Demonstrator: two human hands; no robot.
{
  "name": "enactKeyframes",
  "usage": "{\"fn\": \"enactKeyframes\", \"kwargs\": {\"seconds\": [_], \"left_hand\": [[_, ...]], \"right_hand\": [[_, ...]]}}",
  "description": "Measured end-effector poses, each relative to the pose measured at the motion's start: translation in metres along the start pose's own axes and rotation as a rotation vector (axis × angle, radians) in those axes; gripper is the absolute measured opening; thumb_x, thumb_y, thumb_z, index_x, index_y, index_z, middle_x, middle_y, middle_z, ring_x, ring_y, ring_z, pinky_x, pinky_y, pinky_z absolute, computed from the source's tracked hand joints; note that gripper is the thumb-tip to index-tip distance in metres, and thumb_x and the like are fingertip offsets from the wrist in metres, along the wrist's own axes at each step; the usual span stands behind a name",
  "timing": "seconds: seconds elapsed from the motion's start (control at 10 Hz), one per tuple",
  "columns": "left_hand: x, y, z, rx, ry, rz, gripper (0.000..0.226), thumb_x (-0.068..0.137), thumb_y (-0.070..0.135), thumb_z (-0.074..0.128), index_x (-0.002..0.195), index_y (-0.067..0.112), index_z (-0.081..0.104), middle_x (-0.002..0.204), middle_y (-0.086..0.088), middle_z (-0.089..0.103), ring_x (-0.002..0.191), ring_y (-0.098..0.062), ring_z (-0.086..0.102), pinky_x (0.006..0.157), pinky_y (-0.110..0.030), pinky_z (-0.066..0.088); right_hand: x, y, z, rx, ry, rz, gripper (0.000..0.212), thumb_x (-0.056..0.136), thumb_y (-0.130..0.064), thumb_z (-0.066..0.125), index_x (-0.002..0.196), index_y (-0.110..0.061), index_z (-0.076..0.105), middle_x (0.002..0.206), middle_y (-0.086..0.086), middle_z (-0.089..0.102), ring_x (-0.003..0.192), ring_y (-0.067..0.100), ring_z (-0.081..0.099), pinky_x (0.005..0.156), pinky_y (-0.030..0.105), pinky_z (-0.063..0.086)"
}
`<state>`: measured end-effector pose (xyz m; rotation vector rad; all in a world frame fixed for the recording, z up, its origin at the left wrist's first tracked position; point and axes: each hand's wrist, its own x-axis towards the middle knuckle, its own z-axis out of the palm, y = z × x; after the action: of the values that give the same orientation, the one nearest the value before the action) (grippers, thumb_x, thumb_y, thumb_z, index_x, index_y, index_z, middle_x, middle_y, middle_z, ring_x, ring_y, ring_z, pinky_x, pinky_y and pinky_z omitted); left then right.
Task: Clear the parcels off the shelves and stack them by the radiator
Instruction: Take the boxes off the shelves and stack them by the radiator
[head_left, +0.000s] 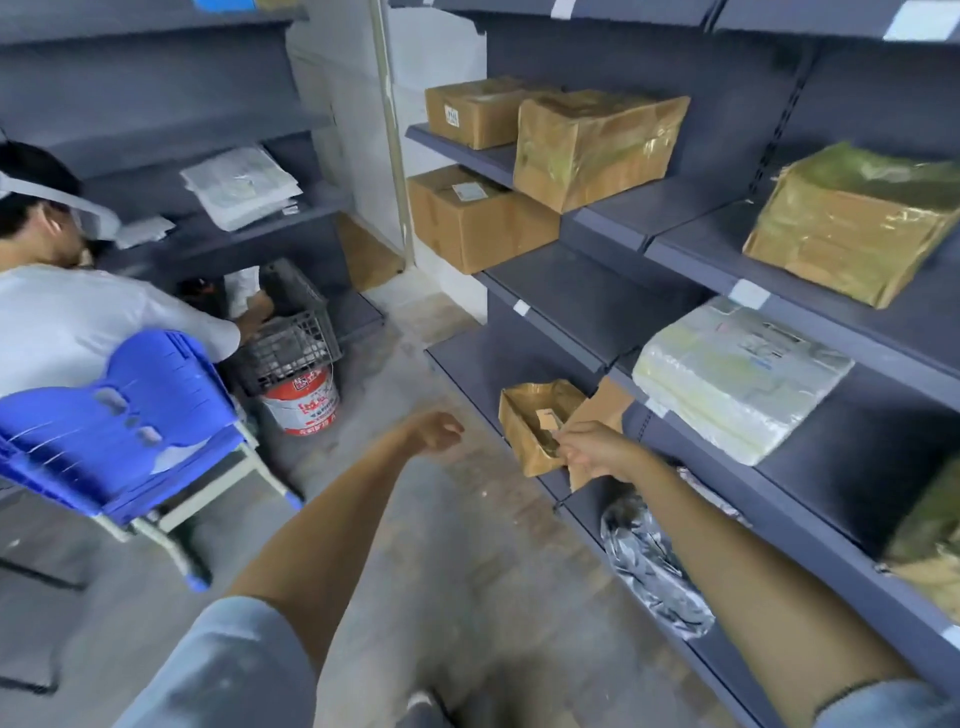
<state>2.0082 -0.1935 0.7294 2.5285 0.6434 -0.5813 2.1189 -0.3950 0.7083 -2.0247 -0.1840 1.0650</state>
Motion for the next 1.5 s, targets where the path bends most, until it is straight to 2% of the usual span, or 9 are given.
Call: {"fn": "enactKeyframes", "kwargs": {"seconds": [0.1,0.2,0.3,0.6,0.8,0.9,1.0,1.4,1.5], "left_hand": [[0.059,-0.027,-0.032,-0.012,-0.026,0.014,0.038,0.098,0.016,0.042,0.136,0.014,0.048,0.147,-0.007,0.039,0.134,-0.024,0.038,0.109,-0.029,0.028],[0.127,-0.055,-0.079,-0.025,-0.021,0.043,0.040,0.098,0.013,0.039,0.138,0.011,0.044,0.149,-0.007,0.037,0.136,-0.023,0.036,0.109,-0.027,0.026],[0.189,-0.087,-0.135,-0.075,-0.021,0.064,0.038,0.098,0.013,0.042,0.135,0.011,0.048,0.147,-0.006,0.040,0.133,-0.022,0.040,0.105,-0.025,0.029],[0.355,-0.148,-0.279,-0.227,0.071,0.003,0.034,0.095,0.006,0.046,0.127,0.002,0.056,0.133,-0.017,0.054,0.124,-0.030,0.050,0.101,-0.030,0.039],[0.471,-0.164,-0.324,0.010,-0.055,0.115,0.042,0.099,0.004,0.033,0.141,0.000,0.036,0.151,-0.011,0.032,0.139,-0.022,0.031,0.109,-0.020,0.020],[0.529,-0.171,-0.347,-0.233,0.000,0.040,0.039,0.098,0.015,0.042,0.136,0.005,0.045,0.146,-0.010,0.041,0.131,-0.029,0.042,0.098,-0.032,0.041],[0.573,-0.173,-0.378,-0.293,0.039,0.067,0.040,0.099,0.022,0.042,0.136,0.007,0.045,0.145,-0.009,0.041,0.128,-0.030,0.045,0.082,-0.029,0.040],[0.721,-0.172,-0.475,-0.767,0.255,-0.004,0.064,0.096,0.036,0.045,0.147,0.006,0.020,0.149,-0.019,0.032,0.134,-0.035,0.037,0.106,-0.038,0.033],[0.752,-0.168,-0.493,-0.847,0.184,0.029,0.067,0.097,0.043,0.040,0.150,0.016,0.011,0.154,-0.011,0.025,0.135,-0.034,0.036,0.099,-0.038,0.036]], "right_hand": [[0.067,-0.036,0.010,-0.039,-0.028,0.032,0.041,0.098,-0.018,0.042,0.135,0.000,0.045,0.140,0.022,0.046,0.129,0.033,0.045,0.105,0.040,0.040],[0.127,-0.090,0.011,-0.033,-0.002,0.014,0.038,0.097,-0.024,0.045,0.131,-0.007,0.049,0.132,0.014,0.055,0.119,0.025,0.054,0.091,0.032,0.046],[0.183,-0.157,0.009,-0.068,0.070,-0.040,0.037,0.098,-0.018,0.043,0.132,-0.006,0.048,0.133,0.017,0.053,0.124,0.030,0.051,0.101,0.039,0.043],[0.334,-0.287,0.019,0.065,0.098,-0.084,0.040,0.097,-0.035,0.043,0.133,-0.019,0.048,0.137,0.002,0.050,0.106,0.016,0.051,0.092,0.036,0.039],[0.431,-0.334,0.004,0.068,0.058,-0.016,0.055,0.095,-0.044,0.045,0.143,-0.017,0.035,0.147,0.001,0.037,0.126,0.023,0.047,0.097,0.039,0.038],[0.467,-0.362,-0.012,0.102,0.115,0.020,0.053,0.096,-0.041,0.045,0.142,-0.016,0.037,0.148,0.003,0.038,0.128,0.026,0.046,0.097,0.041,0.039],[0.501,-0.386,-0.031,0.083,0.237,-0.006,0.046,0.096,-0.034,0.047,0.136,-0.012,0.045,0.140,0.012,0.047,0.127,0.032,0.048,0.099,0.043,0.042],[0.578,-0.439,-0.023,0.342,0.389,0.053,0.060,0.092,-0.048,0.049,0.141,-0.016,0.034,0.139,0.010,0.045,0.125,0.030,0.046,0.094,0.043,0.043],[0.584,-0.447,-0.016,0.371,0.498,0.039,0.059,0.094,-0.041,0.049,0.143,-0.013,0.031,0.142,0.013,0.044,0.121,0.029,0.048,0.090,0.036,0.042]]}}
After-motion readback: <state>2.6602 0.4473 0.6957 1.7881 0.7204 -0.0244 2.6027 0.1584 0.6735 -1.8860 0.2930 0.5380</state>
